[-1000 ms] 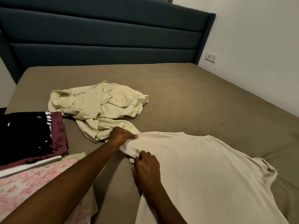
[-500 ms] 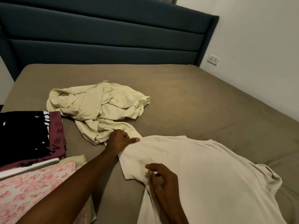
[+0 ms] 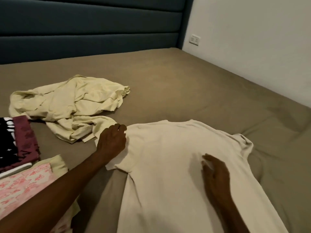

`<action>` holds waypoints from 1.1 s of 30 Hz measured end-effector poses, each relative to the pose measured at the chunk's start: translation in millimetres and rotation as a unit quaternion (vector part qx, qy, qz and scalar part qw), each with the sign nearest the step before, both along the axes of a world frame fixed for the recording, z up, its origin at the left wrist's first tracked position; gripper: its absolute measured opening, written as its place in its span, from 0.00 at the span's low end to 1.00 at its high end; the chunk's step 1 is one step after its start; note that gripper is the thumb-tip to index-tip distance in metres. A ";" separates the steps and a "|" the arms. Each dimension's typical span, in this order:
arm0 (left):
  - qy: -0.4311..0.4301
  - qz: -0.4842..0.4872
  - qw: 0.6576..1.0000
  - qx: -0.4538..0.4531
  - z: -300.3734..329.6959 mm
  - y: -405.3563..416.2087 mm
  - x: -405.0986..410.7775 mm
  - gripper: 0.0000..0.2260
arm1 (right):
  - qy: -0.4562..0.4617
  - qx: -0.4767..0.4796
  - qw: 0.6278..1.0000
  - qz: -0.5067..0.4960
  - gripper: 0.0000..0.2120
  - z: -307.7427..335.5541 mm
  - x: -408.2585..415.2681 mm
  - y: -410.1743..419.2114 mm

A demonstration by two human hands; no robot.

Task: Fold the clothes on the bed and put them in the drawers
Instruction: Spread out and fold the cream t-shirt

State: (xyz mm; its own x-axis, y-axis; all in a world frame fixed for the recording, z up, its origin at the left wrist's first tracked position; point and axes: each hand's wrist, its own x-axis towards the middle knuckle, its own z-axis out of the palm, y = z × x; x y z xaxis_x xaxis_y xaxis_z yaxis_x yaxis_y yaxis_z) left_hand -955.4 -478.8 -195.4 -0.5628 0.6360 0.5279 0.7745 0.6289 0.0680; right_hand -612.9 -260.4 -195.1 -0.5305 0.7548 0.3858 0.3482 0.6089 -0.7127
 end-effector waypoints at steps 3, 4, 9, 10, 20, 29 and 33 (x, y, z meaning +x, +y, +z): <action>-0.017 -0.086 0.996 0.013 -3.4 37.4 39.3 0.10 | 0.036 -0.091 0.986 -0.132 0.16 5.2 52.9 99.5; -0.016 -0.110 0.994 0.013 -3.9 51.7 52.8 0.10 | 0.056 -0.141 0.975 -0.162 0.13 3.3 66.4 126.3; -0.035 -0.184 0.982 0.031 3.2 134.6 113.4 0.09 | 0.108 -0.240 0.954 -0.140 0.13 -17.4 85.1 212.4; -0.039 -0.200 0.978 0.039 4.2 155.9 124.5 0.10 | 0.101 -0.233 0.959 -0.125 0.14 -21.1 82.8 227.0; -0.127 -0.251 0.958 0.049 24.8 345.3 198.0 0.17 | 0.262 -0.309 0.911 0.078 0.05 -33.0 87.8 269.9; -0.303 -0.181 0.908 -0.225 43.5 456.1 200.6 0.34 | 0.274 -0.394 0.856 0.192 0.15 -21.3 87.7 270.1; -0.476 -0.240 0.794 -0.293 49.6 477.0 201.1 0.30 | 0.297 -0.386 0.851 0.200 0.15 -20.9 87.0 271.4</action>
State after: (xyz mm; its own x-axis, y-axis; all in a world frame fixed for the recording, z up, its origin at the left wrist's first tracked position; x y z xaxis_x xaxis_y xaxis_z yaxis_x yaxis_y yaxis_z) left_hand -754.2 -1.8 -145.8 -0.1476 0.8776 -0.4562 0.7077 0.4159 0.5712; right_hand -525.9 11.0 -216.0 -0.6889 0.7097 0.1473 -0.3372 -0.1339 -0.9319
